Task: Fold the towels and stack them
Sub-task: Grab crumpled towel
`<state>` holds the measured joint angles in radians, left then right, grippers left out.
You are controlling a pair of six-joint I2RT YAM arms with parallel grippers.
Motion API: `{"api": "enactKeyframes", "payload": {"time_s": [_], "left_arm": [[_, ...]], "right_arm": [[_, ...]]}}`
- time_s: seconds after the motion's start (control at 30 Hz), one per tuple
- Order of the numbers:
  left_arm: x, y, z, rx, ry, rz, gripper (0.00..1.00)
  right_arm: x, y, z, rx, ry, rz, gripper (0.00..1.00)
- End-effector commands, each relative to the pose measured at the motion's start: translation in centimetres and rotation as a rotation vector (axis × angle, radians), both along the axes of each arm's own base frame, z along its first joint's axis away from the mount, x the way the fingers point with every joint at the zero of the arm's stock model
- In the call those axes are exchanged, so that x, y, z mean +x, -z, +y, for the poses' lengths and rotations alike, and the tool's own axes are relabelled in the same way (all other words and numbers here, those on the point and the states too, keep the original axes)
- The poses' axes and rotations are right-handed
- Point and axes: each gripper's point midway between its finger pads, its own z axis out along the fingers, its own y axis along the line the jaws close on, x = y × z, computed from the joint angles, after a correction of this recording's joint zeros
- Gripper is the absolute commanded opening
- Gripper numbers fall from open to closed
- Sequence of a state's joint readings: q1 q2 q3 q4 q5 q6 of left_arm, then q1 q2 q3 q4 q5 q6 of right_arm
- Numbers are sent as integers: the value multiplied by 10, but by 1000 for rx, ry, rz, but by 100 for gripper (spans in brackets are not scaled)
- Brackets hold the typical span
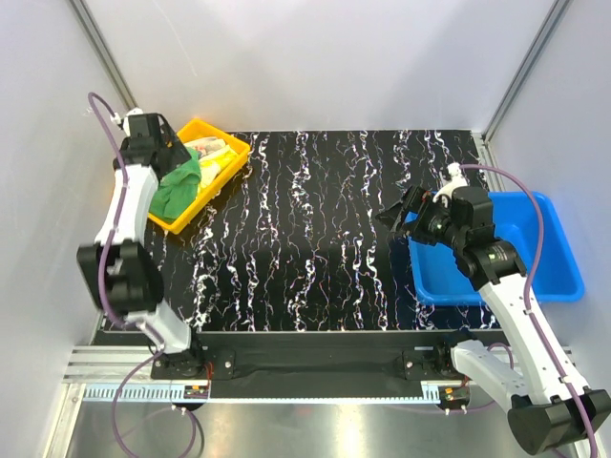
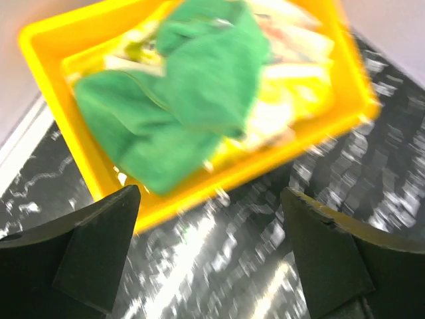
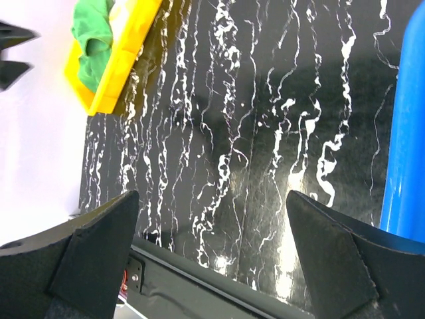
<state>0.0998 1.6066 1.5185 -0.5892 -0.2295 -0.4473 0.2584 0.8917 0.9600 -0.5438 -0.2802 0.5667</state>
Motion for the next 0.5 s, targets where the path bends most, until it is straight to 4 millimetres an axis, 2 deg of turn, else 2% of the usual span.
{"api": "enactKeyframes", "payload": {"time_s": [0.0,0.03,0.07,0.1,0.13,0.17,0.2,0.27,0.3,0.33,0.37,0.4,0.47], "left_arm": [[45,9,26,35,-10,-14,91],[48,18,29,46,-15,22,90],[58,13,35,62,-32,16,89],[67,38,37,58,-28,67,88],[76,35,39,63,-23,61,86],[80,43,39,62,-21,80,84],[86,61,40,58,-13,114,81],[96,66,40,53,2,116,78],[99,80,39,46,6,140,76],[101,84,38,45,14,151,72],[104,79,39,43,19,143,62],[106,79,38,42,21,144,45],[107,68,36,41,39,119,27]], "right_arm": [[5,-23,5,30,-23,-111,100],[6,-23,4,17,-19,-115,100],[9,-24,2,4,-8,-119,100],[11,-22,0,-5,0,-113,100],[12,-21,0,-11,1,-111,100],[14,-19,-1,-18,4,-106,100],[15,-18,-1,-20,3,-105,100],[16,-16,1,-23,-3,-104,100],[17,-16,0,-24,-1,-104,100],[18,-14,0,-27,0,-99,100],[18,-14,0,-28,0,-98,100],[18,-14,0,-27,1,-97,100],[18,-15,1,-25,-2,-98,100]]}}
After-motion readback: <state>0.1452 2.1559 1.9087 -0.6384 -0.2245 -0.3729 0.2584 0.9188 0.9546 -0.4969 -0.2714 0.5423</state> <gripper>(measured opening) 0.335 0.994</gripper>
